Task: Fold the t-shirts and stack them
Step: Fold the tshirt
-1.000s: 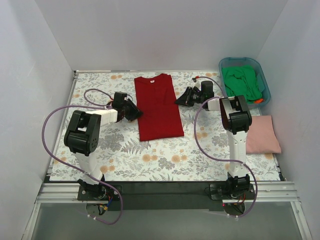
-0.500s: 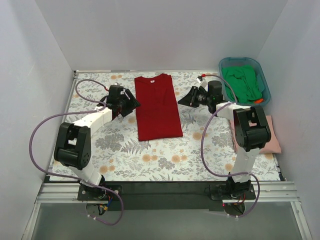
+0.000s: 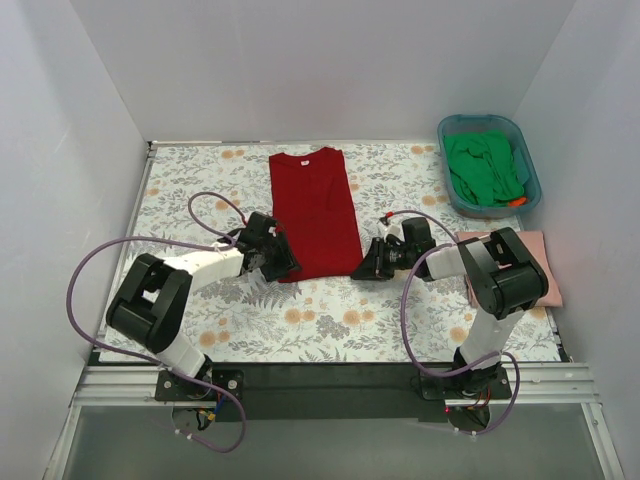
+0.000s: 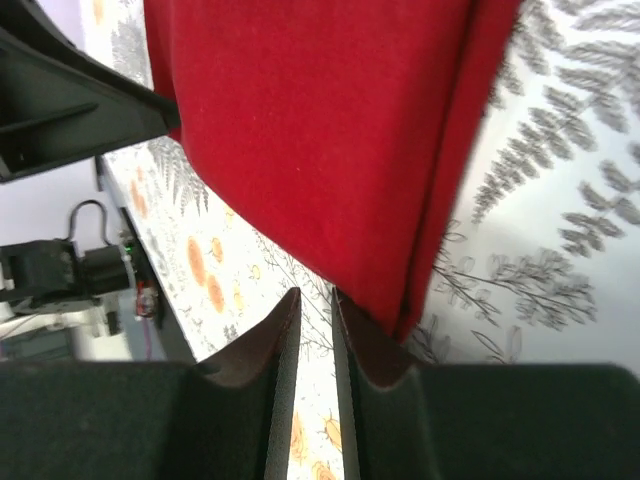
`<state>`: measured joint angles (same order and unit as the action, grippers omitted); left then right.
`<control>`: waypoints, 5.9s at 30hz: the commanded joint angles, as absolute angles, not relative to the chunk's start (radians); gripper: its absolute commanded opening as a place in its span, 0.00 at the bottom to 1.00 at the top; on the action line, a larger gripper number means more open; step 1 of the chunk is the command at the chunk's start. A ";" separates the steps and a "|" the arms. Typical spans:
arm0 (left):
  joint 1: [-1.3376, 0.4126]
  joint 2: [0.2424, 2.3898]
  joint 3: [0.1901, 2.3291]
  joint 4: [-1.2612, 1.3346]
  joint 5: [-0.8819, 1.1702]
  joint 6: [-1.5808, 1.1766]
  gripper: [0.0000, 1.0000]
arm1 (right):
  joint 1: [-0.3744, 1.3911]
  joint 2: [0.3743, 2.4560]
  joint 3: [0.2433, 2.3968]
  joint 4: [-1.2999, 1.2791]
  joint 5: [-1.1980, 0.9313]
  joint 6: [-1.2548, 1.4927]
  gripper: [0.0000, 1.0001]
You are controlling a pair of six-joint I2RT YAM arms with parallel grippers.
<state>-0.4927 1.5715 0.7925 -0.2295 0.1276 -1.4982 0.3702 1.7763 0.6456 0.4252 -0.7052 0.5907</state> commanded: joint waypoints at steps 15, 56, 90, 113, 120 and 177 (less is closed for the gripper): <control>-0.488 1.471 0.712 -0.413 0.084 -1.545 0.36 | 0.288 1.594 0.685 0.359 -0.716 0.569 0.27; -0.500 1.224 0.792 -0.650 -0.066 -1.555 0.76 | 0.409 1.609 1.052 -0.406 -0.215 0.232 0.52; -0.644 1.552 0.838 -0.592 -0.192 -1.534 0.50 | 0.656 1.580 0.963 -0.420 -0.008 0.365 0.56; -0.658 1.569 0.850 -0.621 -0.167 -1.546 0.00 | 0.687 1.601 1.008 -0.377 -0.009 0.405 0.54; -0.660 1.565 0.847 -0.621 -0.166 -1.549 0.00 | 0.703 1.672 0.993 -0.380 -0.005 0.414 0.50; -0.794 1.052 0.891 -0.991 0.242 -1.783 0.00 | 0.822 1.426 1.256 -1.143 -0.023 0.321 0.01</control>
<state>-0.8719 1.0431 0.8268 -0.9630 0.2314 -1.8542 0.8249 1.3914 1.1770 -1.0760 -0.0792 0.3595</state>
